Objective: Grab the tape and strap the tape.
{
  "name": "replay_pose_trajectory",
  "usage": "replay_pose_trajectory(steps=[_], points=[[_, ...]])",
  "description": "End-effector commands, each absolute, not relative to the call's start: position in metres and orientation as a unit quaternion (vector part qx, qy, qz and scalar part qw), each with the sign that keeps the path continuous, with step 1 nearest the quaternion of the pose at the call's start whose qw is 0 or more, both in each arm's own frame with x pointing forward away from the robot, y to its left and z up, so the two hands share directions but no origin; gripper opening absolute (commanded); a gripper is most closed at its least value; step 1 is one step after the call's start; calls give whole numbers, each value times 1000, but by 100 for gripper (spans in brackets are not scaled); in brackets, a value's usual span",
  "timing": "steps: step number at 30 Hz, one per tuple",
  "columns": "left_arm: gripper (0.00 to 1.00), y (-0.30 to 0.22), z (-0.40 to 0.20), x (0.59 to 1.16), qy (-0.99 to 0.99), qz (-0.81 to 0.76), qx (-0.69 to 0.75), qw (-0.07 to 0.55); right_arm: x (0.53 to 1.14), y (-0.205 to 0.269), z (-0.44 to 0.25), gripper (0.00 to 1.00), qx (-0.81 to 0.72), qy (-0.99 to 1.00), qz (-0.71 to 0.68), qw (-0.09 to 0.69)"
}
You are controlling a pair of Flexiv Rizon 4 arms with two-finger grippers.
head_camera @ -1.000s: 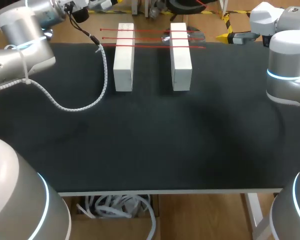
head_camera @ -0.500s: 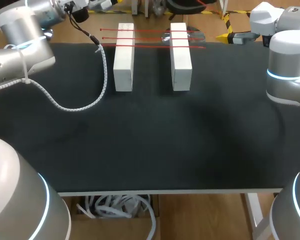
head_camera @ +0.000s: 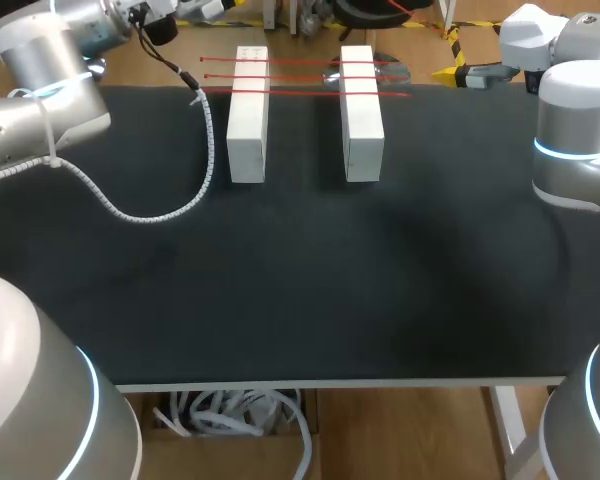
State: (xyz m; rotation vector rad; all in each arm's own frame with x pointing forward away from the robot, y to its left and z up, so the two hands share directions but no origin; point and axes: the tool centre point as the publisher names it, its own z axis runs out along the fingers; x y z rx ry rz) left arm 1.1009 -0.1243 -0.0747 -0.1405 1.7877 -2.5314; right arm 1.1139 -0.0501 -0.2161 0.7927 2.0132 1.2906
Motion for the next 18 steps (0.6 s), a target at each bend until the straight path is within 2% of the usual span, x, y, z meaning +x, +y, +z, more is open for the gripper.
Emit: replay_pose_trajectory(steps=[1,11,18], points=[[0,-125,-75,1101,575,-816,-45,20,1114,-50,-216,100,300,761,488,306],[0,-125,-75,1101,575,-816,-45,20,1114,-50,-217,100,311,754,490,309],[0,-125,-75,1101,575,-816,-45,20,1111,-56,-217,100,362,709,486,362]])
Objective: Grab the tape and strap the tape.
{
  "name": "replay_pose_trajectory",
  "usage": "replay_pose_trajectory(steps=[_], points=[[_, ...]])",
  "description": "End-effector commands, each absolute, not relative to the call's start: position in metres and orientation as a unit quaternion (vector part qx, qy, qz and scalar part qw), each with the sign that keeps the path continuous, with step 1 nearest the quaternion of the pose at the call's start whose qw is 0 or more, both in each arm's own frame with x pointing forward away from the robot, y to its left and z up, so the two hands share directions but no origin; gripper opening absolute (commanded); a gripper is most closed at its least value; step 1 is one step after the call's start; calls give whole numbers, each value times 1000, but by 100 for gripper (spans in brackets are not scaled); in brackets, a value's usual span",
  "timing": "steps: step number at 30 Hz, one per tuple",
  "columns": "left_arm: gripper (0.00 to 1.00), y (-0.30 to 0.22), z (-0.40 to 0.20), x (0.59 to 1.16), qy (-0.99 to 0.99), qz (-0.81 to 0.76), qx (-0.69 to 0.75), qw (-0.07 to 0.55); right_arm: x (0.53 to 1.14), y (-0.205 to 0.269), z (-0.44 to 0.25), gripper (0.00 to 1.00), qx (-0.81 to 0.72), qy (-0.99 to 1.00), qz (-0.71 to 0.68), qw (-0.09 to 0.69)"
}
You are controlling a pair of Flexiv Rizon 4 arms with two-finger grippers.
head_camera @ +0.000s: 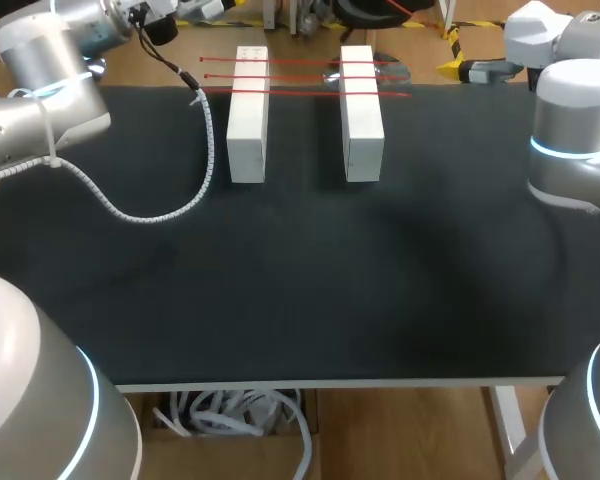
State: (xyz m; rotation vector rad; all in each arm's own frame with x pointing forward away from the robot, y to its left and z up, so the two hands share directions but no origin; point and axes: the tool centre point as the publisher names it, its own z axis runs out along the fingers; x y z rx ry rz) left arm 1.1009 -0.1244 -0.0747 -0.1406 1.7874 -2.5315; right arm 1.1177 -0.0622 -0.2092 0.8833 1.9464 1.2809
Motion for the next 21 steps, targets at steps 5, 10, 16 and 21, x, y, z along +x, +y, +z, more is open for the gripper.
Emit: replay_pose_trajectory(steps=[5,10,16,21], points=[[0,-125,-75,1101,575,-816,-45,20,1107,-60,-219,100,395,679,475,395],[0,-125,-75,1101,575,-816,-45,20,1103,-61,-215,100,423,599,524,434],[0,-125,-75,1101,575,-816,-45,20,1098,-57,-202,100,415,506,604,455],[0,-125,-75,1101,575,-816,-45,20,1096,-54,-194,100,438,420,674,422]])
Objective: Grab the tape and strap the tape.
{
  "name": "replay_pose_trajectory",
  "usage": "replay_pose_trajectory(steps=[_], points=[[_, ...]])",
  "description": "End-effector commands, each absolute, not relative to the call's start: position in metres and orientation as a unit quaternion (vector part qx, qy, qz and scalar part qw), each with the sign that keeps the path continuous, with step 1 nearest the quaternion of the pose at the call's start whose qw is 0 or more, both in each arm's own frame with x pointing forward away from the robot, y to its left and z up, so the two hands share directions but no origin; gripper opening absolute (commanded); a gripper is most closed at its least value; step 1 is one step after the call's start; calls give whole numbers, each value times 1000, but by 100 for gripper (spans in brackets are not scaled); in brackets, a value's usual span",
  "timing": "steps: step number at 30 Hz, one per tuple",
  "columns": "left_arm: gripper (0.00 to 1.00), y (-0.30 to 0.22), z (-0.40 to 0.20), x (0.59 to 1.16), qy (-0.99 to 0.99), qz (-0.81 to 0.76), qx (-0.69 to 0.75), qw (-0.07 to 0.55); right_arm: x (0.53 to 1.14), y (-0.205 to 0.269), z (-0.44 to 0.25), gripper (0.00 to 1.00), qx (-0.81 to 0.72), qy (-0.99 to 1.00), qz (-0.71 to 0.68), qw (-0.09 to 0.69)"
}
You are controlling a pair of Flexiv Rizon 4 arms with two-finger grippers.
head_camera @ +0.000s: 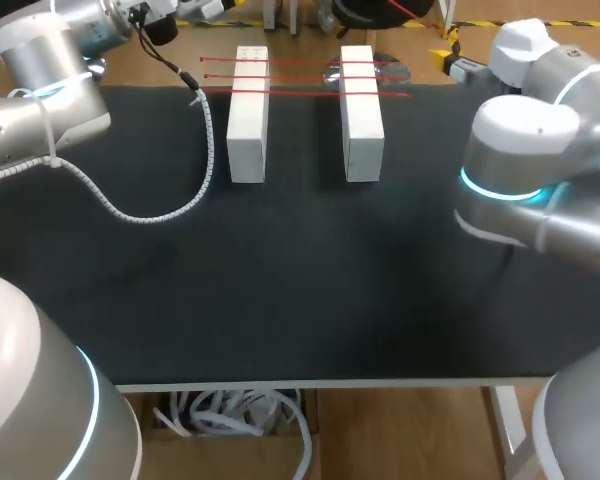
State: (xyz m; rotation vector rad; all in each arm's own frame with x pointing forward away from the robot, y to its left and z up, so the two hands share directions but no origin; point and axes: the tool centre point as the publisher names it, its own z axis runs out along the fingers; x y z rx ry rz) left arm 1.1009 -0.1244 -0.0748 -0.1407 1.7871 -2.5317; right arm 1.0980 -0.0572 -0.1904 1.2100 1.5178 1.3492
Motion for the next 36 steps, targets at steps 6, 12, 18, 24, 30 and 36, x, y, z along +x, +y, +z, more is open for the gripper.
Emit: replay_pose_trajectory(steps=[6,12,18,24,30,36], points=[[0,-125,-75,1101,575,-816,-45,20,1092,-52,-186,100,475,341,720,373],[0,-125,-75,1101,575,-816,-45,20,1096,-51,-175,100,505,396,679,356],[0,-125,-75,1101,575,-816,-45,20,1096,-51,-175,100,505,396,679,356],[0,-125,-75,1101,575,-816,-45,20,1096,-51,-175,100,505,396,679,356],[0,-125,-75,1101,575,-816,-45,20,1097,-51,-174,100,495,375,697,358],[0,-125,-75,1101,575,-816,-45,20,1097,-56,-159,100,485,164,786,345]])
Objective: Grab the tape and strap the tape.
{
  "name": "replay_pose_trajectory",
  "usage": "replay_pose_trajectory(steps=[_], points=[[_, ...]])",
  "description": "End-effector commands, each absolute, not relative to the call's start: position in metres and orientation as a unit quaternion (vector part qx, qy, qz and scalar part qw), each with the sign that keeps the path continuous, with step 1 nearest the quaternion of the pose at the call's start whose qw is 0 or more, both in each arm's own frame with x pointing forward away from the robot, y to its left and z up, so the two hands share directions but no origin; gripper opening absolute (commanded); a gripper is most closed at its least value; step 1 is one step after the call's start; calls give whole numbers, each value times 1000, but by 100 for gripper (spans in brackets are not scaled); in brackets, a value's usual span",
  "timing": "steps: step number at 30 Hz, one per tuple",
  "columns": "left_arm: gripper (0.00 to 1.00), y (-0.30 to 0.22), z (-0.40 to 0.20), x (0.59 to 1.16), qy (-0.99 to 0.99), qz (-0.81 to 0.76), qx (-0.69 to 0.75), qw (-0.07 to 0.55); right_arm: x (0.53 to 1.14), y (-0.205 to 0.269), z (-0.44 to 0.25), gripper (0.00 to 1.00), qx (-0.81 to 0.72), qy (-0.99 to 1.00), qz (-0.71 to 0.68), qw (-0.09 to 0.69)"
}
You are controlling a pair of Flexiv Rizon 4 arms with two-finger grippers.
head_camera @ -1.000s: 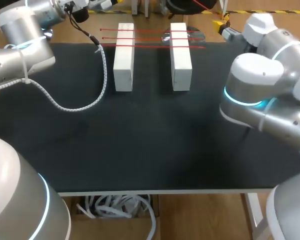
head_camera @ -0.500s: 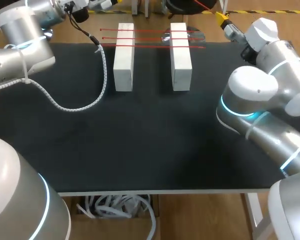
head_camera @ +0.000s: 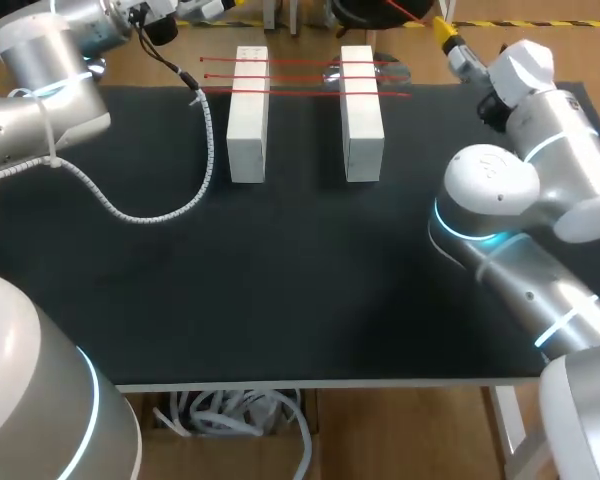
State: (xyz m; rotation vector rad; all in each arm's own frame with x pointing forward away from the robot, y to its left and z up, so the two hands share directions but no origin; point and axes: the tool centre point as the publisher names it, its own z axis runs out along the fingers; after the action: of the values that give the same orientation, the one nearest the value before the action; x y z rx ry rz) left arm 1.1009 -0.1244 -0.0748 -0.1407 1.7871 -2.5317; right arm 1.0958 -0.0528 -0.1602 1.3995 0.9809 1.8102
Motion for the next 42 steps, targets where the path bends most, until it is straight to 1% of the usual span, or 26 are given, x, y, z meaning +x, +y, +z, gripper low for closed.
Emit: replay_pose_trajectory(steps=[1,9,13,25,29,37,42], points=[[0,-125,-75,1101,575,-816,-45,20,1097,-56,-157,100,477,154,795,341],[0,-125,-75,1101,575,-816,-45,20,1093,-57,-150,100,441,31,841,313],[0,-125,-75,1101,575,-816,-45,20,1093,-56,-146,100,411,-29,865,287],[0,-125,-75,1101,575,-816,-45,20,1109,-53,-125,100,415,-132,863,254],[0,-125,-75,1101,575,-816,-45,20,1111,-50,-123,100,432,-151,852,253],[0,-125,-75,1101,575,-816,-45,20,1102,-37,-141,100,509,-115,813,258],[0,-125,-75,1101,575,-816,-45,20,1103,-34,-143,100,521,-114,807,254]])
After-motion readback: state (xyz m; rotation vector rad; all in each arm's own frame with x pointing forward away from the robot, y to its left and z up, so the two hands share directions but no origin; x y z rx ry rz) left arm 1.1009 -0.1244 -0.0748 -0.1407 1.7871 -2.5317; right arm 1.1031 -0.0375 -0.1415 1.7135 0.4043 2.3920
